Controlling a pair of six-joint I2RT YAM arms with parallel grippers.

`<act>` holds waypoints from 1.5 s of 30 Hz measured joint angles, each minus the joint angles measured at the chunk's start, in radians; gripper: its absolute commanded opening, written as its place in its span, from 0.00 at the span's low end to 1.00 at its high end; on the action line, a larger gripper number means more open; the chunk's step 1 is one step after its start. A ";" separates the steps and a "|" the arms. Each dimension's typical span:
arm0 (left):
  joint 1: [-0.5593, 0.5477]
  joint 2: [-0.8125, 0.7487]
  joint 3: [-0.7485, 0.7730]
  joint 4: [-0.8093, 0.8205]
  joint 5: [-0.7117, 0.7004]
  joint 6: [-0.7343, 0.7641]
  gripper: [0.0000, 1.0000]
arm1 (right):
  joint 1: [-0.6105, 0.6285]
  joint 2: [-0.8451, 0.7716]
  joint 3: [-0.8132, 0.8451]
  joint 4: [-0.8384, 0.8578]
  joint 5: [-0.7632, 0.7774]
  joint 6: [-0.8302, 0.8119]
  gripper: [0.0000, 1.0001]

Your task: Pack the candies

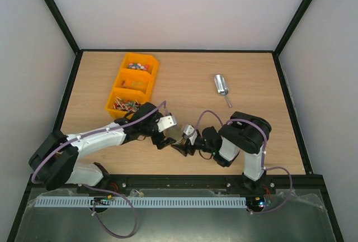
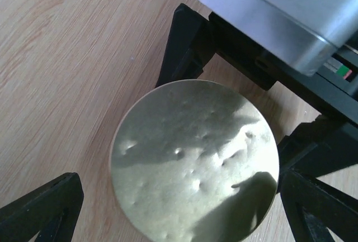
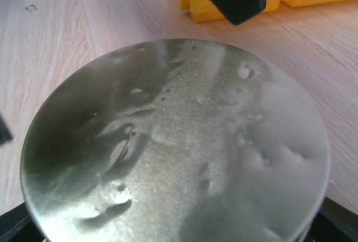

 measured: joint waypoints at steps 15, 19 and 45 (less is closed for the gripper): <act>-0.080 0.094 0.010 0.090 -0.096 -0.157 0.96 | 0.020 0.000 0.013 -0.010 0.064 0.029 0.44; -0.080 0.116 0.019 0.091 -0.100 -0.160 0.85 | 0.024 0.000 0.014 -0.012 0.074 0.029 0.43; -0.033 0.197 0.175 -0.226 0.146 0.438 0.79 | 0.029 -0.046 -0.076 0.020 -0.036 -0.084 0.41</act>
